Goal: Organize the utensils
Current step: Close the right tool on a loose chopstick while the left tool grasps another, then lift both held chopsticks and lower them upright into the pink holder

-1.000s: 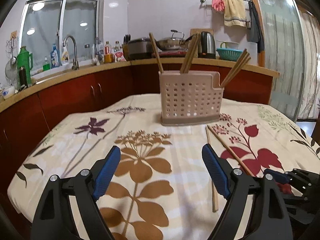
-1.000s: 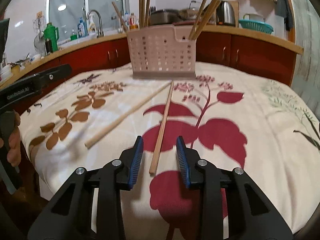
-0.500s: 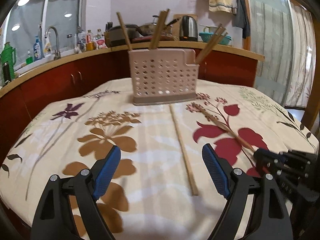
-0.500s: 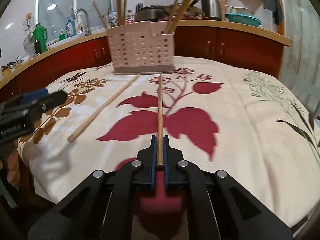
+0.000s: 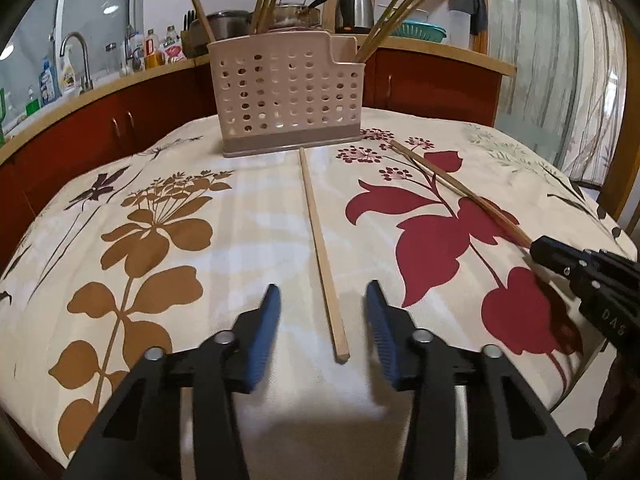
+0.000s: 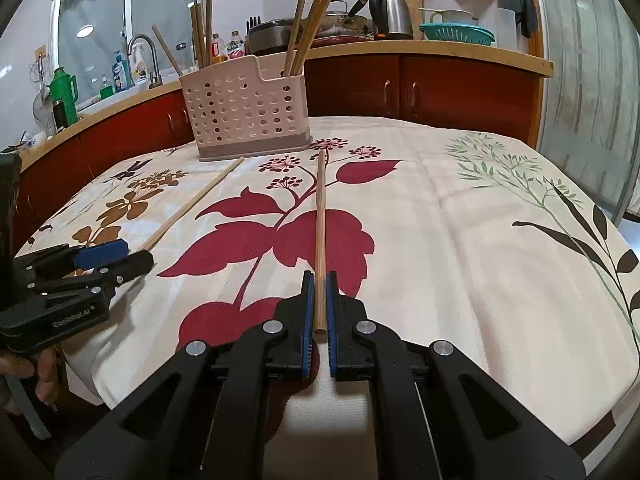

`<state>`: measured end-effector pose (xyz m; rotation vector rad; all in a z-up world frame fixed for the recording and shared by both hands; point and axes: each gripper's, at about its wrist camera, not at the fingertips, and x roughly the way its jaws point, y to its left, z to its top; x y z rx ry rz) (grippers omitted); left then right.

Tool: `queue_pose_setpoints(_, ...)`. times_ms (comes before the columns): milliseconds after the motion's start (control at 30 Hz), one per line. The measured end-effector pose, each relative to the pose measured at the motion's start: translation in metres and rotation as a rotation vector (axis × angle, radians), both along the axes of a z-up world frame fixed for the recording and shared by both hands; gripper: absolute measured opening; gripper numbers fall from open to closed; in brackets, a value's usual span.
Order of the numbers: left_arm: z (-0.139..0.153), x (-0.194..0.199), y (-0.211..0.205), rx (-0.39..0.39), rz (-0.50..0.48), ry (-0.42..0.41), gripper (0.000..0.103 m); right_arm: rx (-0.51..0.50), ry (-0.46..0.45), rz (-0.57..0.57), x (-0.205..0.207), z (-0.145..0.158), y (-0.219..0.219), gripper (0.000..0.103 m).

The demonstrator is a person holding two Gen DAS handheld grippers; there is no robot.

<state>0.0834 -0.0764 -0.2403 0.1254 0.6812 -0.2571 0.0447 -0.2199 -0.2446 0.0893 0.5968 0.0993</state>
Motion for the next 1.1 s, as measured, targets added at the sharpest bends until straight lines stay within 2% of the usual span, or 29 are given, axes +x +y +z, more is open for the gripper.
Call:
queue_pose_setpoints(67,0.000,0.000,0.001,-0.002,0.000,-0.004,0.024,0.001,0.000,0.000,0.000,0.000,0.000,0.006)
queue_pose_setpoints(100,0.000,0.001,0.002,0.003,0.003,-0.007,0.022,0.001,0.000,0.000,-0.001,0.000,0.000,0.006)
queue_pose_setpoints(200,0.000,0.001,0.005,0.011,0.007,-0.013,0.007,0.000,-0.001,-0.001,0.000,0.000,0.000,0.006)
queue_pose_setpoints(500,0.008,-0.003,0.012,0.023,0.009,-0.043,0.006,-0.005,-0.029,-0.003,-0.004,0.010,0.001,0.006)
queue_pose_setpoints(800,0.040,-0.018,0.022,0.028,0.020,-0.158,0.006,-0.024,-0.115,-0.005,-0.016,0.042,0.003,0.006)
queue_pose_setpoints(1100,0.083,-0.032,0.032,-0.003,0.033,-0.265,0.006,-0.034,-0.221,0.000,-0.031,0.083,0.006,0.006)
